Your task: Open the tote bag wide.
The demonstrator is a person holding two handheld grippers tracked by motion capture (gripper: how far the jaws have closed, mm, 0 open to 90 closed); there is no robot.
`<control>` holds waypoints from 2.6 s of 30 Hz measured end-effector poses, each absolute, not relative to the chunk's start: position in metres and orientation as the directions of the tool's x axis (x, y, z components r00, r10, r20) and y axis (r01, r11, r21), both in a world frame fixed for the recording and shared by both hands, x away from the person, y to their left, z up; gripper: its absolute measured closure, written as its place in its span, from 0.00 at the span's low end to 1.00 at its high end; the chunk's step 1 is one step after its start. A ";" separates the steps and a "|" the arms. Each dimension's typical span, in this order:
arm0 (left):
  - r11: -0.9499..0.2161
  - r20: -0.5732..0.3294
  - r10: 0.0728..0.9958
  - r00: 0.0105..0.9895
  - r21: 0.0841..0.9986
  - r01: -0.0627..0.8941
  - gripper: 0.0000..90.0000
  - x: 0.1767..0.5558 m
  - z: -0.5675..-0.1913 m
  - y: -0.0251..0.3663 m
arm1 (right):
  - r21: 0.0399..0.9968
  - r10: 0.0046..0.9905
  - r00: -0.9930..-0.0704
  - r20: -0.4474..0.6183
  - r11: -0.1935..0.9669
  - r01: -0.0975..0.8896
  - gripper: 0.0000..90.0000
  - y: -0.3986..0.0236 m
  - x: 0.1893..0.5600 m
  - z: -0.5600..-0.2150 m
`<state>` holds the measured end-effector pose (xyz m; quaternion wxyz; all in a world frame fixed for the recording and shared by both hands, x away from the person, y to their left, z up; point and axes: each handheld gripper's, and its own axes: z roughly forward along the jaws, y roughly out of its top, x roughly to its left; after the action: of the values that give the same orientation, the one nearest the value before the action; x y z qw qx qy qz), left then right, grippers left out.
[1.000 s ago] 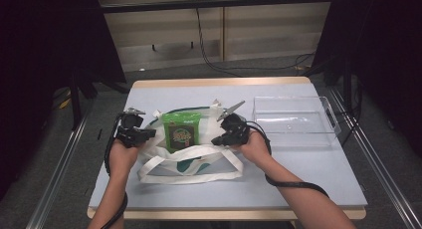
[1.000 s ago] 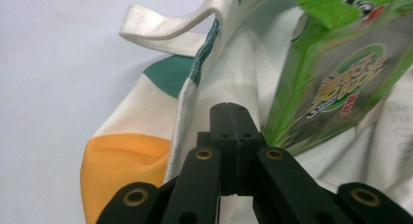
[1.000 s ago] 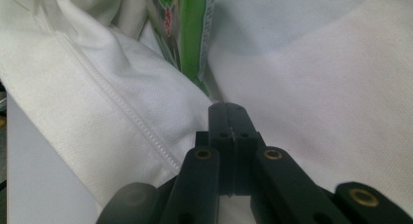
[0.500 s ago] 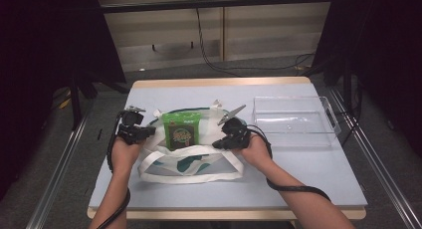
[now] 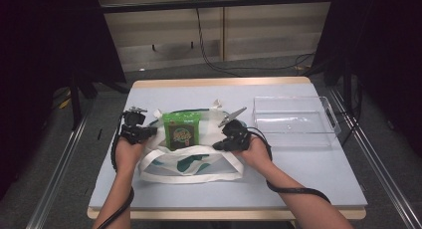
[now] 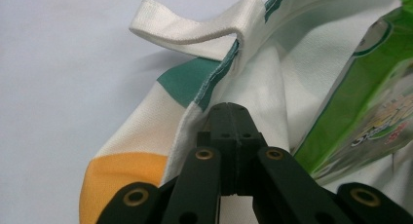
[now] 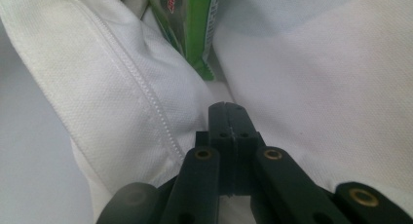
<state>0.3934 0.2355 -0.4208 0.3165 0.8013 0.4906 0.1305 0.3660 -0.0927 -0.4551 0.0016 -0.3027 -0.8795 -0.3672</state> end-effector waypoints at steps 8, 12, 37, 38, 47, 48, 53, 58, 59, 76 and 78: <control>-0.299 -0.131 0.869 0.477 0.629 0.717 1.00 0.392 -0.429 0.240 | 0.640 0.540 -0.809 0.232 0.541 0.545 1.00 -0.093 0.364 -0.461; -0.305 -0.126 0.869 0.478 0.625 0.719 1.00 0.391 -0.435 0.240 | 0.634 0.542 -0.805 0.242 0.539 0.554 1.00 -0.093 0.365 -0.464; -0.322 -0.159 0.817 0.554 0.671 0.668 0.72 0.368 -0.403 0.229 | 0.644 0.567 -0.791 0.230 0.520 0.560 0.79 -0.097 0.373 -0.447; -0.324 -0.152 0.818 0.554 0.675 0.663 0.70 0.366 -0.401 0.227 | 0.645 0.570 -0.787 0.235 0.514 0.565 0.76 -0.097 0.374 -0.446; -0.337 -0.146 0.804 0.577 0.687 0.643 0.52 0.352 -0.390 0.224 | 0.650 0.576 -0.783 0.233 0.507 0.566 0.56 -0.100 0.380 -0.434; -0.333 -0.148 0.806 0.572 0.685 0.648 0.49 0.351 -0.391 0.224 | 0.650 0.570 -0.788 0.235 0.510 0.563 0.55 -0.100 0.380 -0.432; -0.303 -0.176 0.808 0.562 0.694 0.653 0.39 0.345 -0.392 0.228 | 0.652 0.556 -0.802 0.216 0.530 0.543 0.43 -0.097 0.383 -0.424; -0.309 -0.177 0.802 0.570 0.693 0.651 0.33 0.345 -0.391 0.225 | 0.646 0.542 -0.812 0.215 0.545 0.535 0.37 -0.090 0.387 -0.415; -0.314 -0.173 0.800 0.574 0.695 0.647 0.33 0.345 -0.390 0.225 | 0.648 0.532 -0.821 0.209 0.553 0.523 0.35 -0.088 0.388 -0.413; -0.343 -0.155 0.787 0.597 0.695 0.632 0.21 0.343 -0.389 0.214 | 0.644 0.469 -0.864 0.183 0.607 0.466 0.27 -0.060 0.407 -0.398; -0.349 -0.151 0.784 0.602 0.695 0.629 0.19 0.343 -0.390 0.214 | 0.638 0.461 -0.869 0.179 0.618 0.459 0.28 -0.055 0.409 -0.397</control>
<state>0.3429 0.2137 -0.3903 0.3707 0.8145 0.4337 0.1048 0.4090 -0.0549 -0.3971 -0.0012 -0.2556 -0.8996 -0.3542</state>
